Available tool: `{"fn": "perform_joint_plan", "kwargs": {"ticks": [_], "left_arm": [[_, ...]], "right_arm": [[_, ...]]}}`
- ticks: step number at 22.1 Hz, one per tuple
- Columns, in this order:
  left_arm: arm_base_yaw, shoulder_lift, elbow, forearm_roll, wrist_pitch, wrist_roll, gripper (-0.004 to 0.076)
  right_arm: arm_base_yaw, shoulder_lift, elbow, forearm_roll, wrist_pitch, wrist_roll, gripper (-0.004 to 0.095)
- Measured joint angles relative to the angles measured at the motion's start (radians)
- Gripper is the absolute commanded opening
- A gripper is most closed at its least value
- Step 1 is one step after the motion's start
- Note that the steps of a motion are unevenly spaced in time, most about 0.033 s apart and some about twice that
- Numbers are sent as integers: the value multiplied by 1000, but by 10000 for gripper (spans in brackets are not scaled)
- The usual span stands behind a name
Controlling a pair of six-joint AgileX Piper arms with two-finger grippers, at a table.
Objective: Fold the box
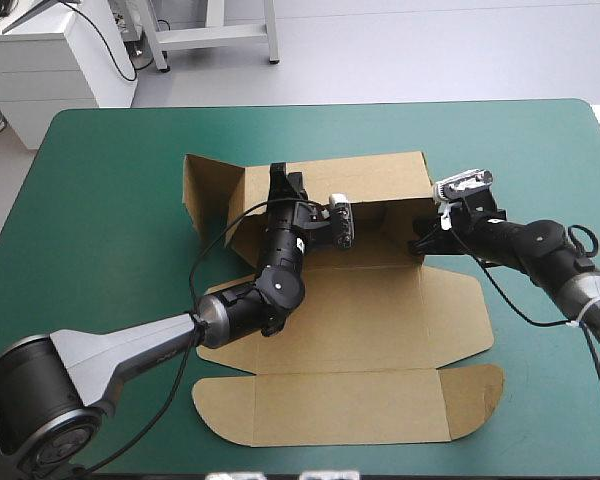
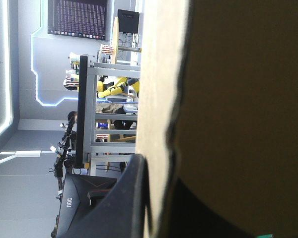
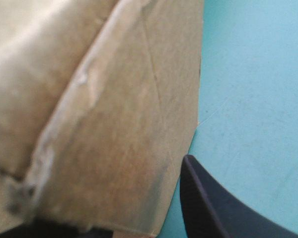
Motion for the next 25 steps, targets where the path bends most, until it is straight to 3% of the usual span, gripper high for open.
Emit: {"fn": "perform_joint_plan", "kwargs": {"ticks": [5,7,8,10,16,21,25], "left_arm": [[0,0,-1,0,3,-3,-8],[0,0,-1,0,2,-3,-8],[0,0,-1,0,2,-3,-8],[0,0,-1,0,3,-16,-8],[1,1,-1,-5,40,-43,-8],[1,2,-1,-6,41,-45,-8],[1,2,-1,-6,34,-45,3]], "right_arm": [[5,0,0,62,-29,-134,306],[5,0,0,107,-27,-212,232],[7,0,0,129,-26,-242,109],[26,0,0,165,-30,-311,-9],[104,5,0,192,-186,-339,-10],[105,5,0,168,-181,-321,-9],[105,5,0,82,-172,-234,-9]]}}
